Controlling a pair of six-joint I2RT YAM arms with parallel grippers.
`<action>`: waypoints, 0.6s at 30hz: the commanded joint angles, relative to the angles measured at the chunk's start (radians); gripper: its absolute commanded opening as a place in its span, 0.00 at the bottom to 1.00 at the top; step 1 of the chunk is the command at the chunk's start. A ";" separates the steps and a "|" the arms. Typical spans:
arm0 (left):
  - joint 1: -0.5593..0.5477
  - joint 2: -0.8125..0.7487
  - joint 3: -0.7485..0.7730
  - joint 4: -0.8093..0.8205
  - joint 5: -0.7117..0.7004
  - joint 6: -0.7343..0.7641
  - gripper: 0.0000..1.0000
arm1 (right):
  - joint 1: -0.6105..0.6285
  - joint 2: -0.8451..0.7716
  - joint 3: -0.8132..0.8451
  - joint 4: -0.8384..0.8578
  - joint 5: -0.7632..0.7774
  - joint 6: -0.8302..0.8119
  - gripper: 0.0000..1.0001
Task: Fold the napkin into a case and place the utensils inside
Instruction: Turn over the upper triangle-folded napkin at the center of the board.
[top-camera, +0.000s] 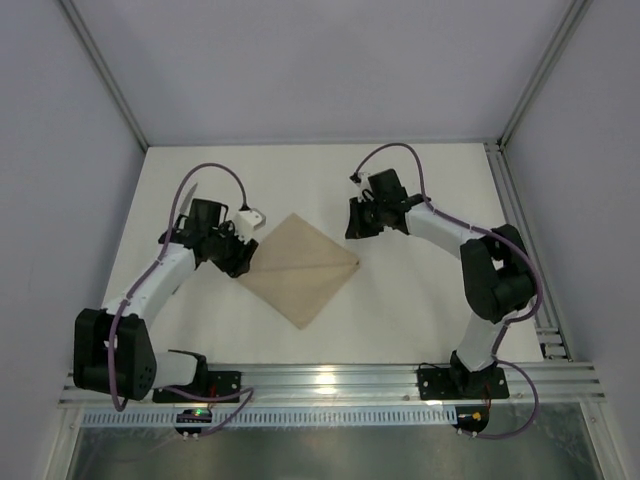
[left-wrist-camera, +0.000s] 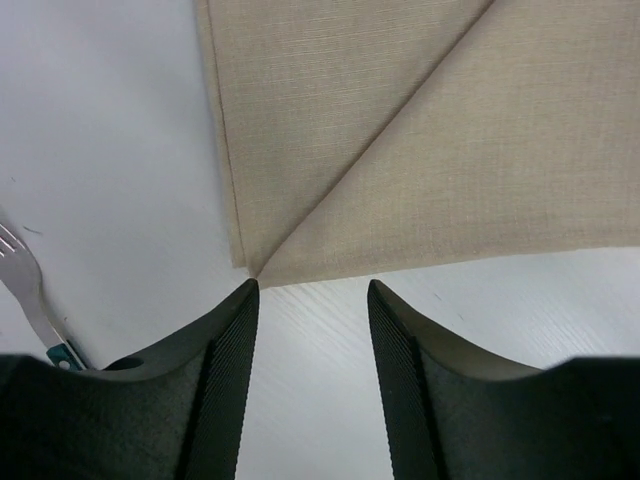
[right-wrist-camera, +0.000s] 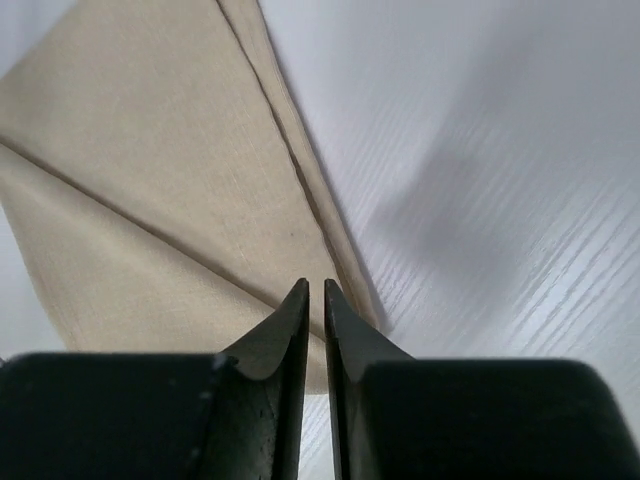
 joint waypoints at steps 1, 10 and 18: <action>-0.007 -0.023 0.043 -0.106 0.099 0.057 0.52 | 0.005 -0.107 0.050 -0.087 0.012 -0.086 0.16; -0.473 -0.063 -0.015 -0.032 -0.014 0.059 0.75 | -0.038 -0.275 -0.168 -0.040 -0.053 -0.014 0.42; -0.845 -0.011 -0.144 0.201 -0.260 0.161 0.78 | -0.038 -0.362 -0.375 0.080 -0.086 0.086 0.43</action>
